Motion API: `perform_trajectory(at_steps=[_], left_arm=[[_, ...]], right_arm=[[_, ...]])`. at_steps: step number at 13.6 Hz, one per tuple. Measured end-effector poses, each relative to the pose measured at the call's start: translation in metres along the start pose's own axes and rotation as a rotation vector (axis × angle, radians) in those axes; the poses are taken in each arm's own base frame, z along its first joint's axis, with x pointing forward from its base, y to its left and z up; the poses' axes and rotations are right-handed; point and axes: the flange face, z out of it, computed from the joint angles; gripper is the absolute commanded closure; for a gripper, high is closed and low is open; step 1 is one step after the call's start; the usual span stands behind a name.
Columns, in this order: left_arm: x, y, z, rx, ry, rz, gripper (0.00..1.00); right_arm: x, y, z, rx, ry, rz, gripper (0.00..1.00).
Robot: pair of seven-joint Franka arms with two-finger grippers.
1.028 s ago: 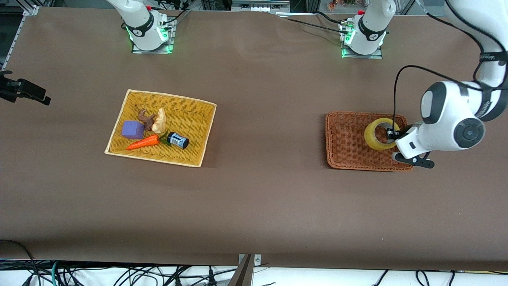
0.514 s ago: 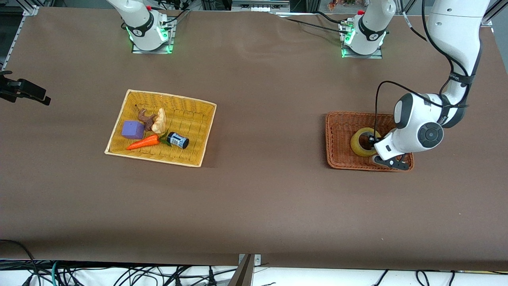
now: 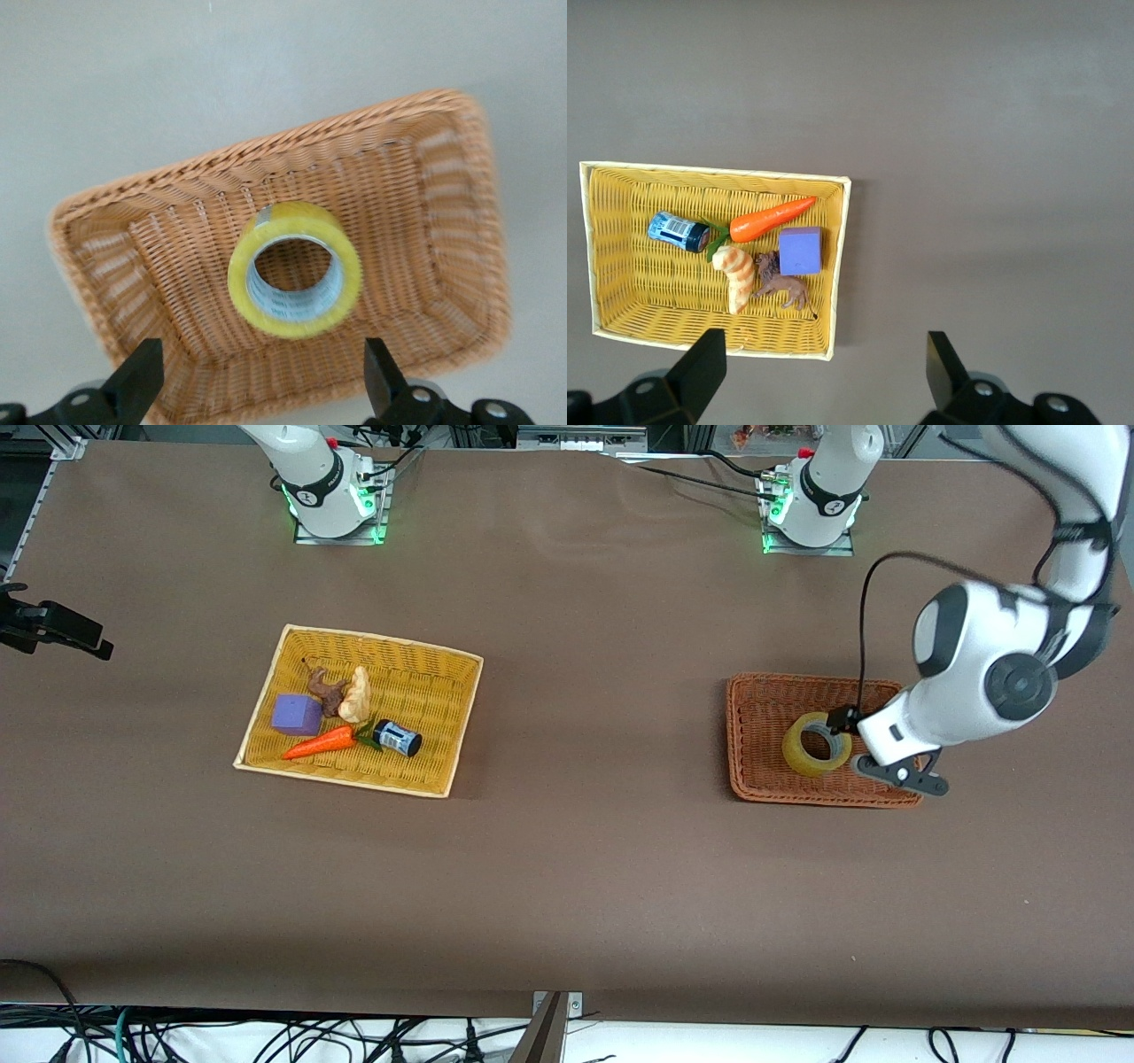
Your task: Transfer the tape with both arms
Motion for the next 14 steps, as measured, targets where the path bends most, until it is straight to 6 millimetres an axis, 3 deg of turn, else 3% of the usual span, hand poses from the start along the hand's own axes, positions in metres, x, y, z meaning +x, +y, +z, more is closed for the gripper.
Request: perform_trajectory(at_steps=[4, 6, 8, 14], left_arm=[[-0.043, 0.019, -0.147, 0.033, 0.087, 0.008, 0.00], [-0.058, 0.017, -0.198, 0.040, 0.138, -0.078, 0.00], [-0.065, 0.009, -0.215, 0.034, 0.168, -0.212, 0.00], [-0.066, 0.011, -0.217, -0.015, 0.171, -0.353, 0.00]], right_arm=[[0.000, 0.000, 0.000, 0.000, 0.000, 0.000, 0.00], [0.000, 0.000, 0.000, 0.000, 0.000, 0.000, 0.00], [0.000, 0.000, 0.000, 0.000, 0.000, 0.000, 0.00], [0.000, 0.000, 0.000, 0.000, 0.000, 0.000, 0.00]])
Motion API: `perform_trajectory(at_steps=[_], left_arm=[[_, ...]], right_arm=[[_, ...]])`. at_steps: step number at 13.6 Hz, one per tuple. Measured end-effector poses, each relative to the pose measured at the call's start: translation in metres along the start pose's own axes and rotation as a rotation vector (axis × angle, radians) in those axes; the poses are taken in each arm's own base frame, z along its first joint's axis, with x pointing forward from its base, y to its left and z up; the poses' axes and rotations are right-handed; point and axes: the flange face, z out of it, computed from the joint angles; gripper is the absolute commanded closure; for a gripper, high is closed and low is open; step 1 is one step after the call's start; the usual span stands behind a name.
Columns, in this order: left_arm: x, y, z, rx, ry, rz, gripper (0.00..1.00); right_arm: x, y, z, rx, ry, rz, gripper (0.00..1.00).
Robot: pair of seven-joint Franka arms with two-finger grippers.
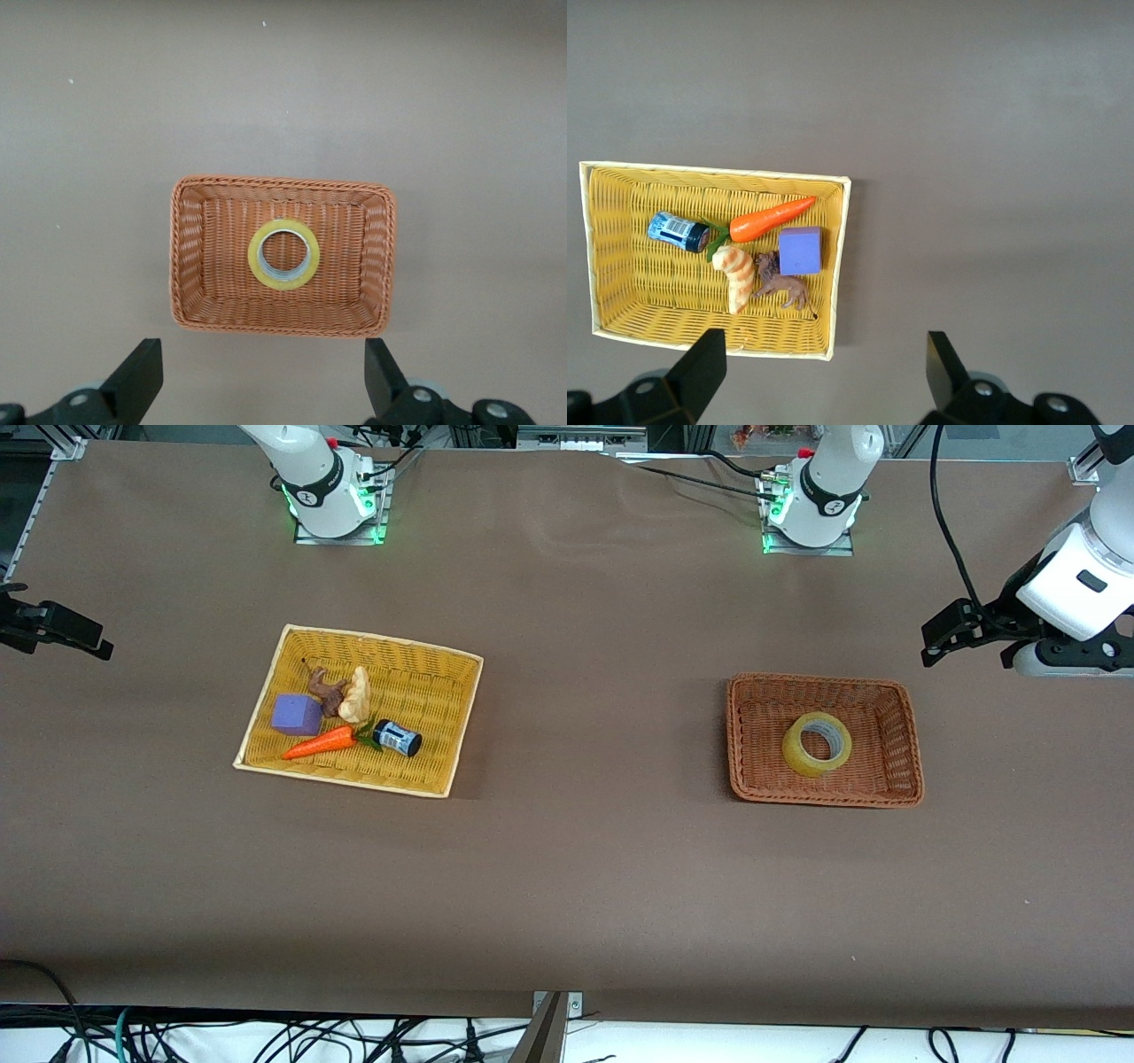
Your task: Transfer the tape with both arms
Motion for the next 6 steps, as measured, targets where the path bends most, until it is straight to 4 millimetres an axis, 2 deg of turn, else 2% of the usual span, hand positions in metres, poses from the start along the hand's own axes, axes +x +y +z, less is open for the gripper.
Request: perform_trajectory(at_steps=[6], left_arm=[[-0.0087, 0.0060, -0.0019, 0.005, -0.041, -0.014, 0.00]], right_arm=[[0.0003, 0.0000, 0.0007, 0.000, -0.001, 0.000, 0.00]])
